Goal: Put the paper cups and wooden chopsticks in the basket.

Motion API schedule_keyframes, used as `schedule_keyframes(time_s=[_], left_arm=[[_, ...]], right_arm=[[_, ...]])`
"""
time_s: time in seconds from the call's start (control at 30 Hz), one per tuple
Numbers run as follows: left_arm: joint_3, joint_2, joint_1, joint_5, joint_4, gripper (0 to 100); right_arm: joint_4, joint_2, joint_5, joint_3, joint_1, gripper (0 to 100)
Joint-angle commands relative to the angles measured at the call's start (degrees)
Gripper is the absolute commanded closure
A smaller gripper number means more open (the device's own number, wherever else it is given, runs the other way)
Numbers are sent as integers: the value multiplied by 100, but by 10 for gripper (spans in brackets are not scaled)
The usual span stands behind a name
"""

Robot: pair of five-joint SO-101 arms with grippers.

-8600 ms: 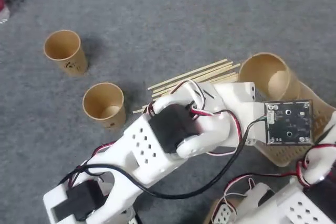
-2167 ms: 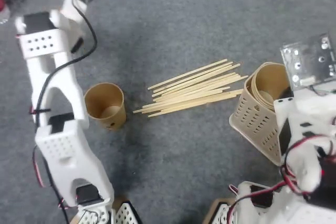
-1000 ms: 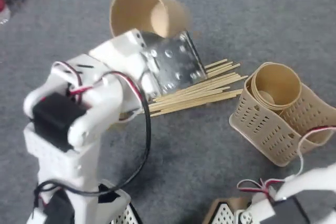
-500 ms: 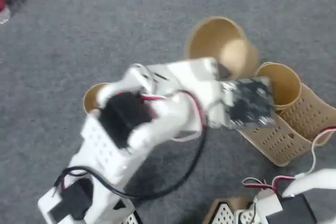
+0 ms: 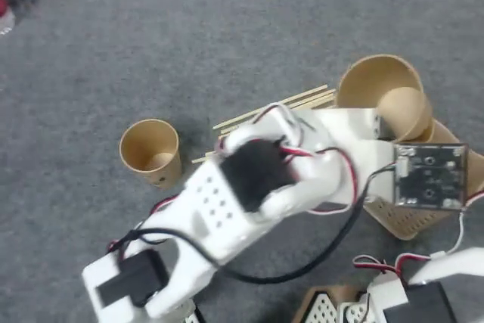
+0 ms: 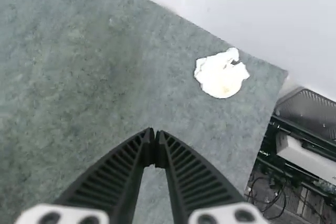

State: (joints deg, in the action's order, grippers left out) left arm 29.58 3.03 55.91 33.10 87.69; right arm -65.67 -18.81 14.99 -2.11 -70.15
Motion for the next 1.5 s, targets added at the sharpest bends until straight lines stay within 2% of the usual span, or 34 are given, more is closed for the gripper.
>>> schedule_keyframes(time_s=[0.0, 0.1, 0.3, 0.37, 0.43, 0.53, 0.57, 0.77, 1.03, 1.27, 1.4, 1.47], left_arm=[[171, -378, -97, 0, -369, 990], [171, -624, -176, 290, -343, 990], [154, -756, -299, 273, -255, 987], [145, -756, -396, 264, -273, 957], [163, -800, -440, -9, -273, 867], [171, -791, -501, -1152, -422, 743], [180, -782, -510, -1310, -536, 739], [268, -264, -536, -1160, -756, 739], [901, 484, -1952, -2066, -791, 739], [1182, 1486, -3560, -2813, 97, 739], [497, 1978, -4404, -2804, 923, 740], [-119, 2145, -4958, -2804, 1090, 750]], right_arm=[[136, -48, 44, 18, 119, 991], [145, -40, 44, 18, 127, 991], [259, -22, 44, 18, 233, 991], [215, -22, 44, 9, 303, 991], [233, -22, 44, -79, 365, 991], [259, -57, 44, -281, 453, 991], [259, -57, 44, -334, 479, 991], [277, -48, 44, -378, 462, 991], [242, -101, 44, -334, 716, 991], [-382, -945, -9, 730, 1745, 991], [-840, -1666, -18, 1574, 2695, 991], [-1051, -1921, -18, 1837, 3319, 991]])
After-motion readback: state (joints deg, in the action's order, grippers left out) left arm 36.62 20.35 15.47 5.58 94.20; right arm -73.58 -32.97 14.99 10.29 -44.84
